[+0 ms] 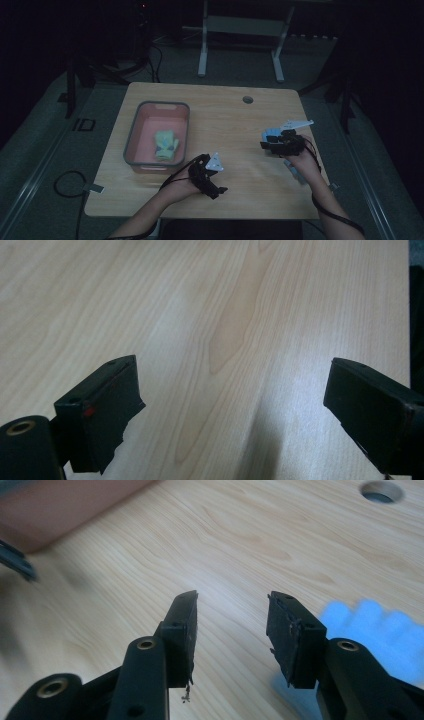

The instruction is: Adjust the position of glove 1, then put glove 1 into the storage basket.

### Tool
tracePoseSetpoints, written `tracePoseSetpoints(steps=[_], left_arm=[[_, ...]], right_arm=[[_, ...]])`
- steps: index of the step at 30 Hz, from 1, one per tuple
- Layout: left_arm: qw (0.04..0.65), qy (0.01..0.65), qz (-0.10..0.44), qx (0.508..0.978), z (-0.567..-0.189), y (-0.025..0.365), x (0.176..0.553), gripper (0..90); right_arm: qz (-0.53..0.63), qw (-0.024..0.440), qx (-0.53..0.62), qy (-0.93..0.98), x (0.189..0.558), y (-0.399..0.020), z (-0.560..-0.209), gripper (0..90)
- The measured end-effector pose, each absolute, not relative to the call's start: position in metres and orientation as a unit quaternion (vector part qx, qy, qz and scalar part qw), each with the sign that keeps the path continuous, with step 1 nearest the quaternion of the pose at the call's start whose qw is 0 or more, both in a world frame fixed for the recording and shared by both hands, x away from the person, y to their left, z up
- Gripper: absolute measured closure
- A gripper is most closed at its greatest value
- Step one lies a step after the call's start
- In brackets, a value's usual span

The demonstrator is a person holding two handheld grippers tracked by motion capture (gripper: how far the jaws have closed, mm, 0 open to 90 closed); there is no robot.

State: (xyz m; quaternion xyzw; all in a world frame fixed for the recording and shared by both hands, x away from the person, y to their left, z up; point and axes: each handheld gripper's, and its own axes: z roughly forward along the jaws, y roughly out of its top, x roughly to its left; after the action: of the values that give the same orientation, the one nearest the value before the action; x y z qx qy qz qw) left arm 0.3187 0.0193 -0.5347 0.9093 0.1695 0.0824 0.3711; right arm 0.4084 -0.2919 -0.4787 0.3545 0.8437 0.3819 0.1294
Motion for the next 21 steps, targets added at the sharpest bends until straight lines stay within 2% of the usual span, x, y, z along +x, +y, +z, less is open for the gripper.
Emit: tracePoseSetpoints(steps=[16,21], left_arm=[[0.392,0.192,0.094,0.895,-0.561,0.029,0.312,8.4],[0.402,0.199,0.095,0.888,-0.565,0.031,0.310,8.4]], right_arm=[[0.376,0.160,0.400,0.820,0.419,-0.337,-0.486,58.1],[0.369,0.153,0.416,0.817,0.429,-0.344,-0.490,59.7]])
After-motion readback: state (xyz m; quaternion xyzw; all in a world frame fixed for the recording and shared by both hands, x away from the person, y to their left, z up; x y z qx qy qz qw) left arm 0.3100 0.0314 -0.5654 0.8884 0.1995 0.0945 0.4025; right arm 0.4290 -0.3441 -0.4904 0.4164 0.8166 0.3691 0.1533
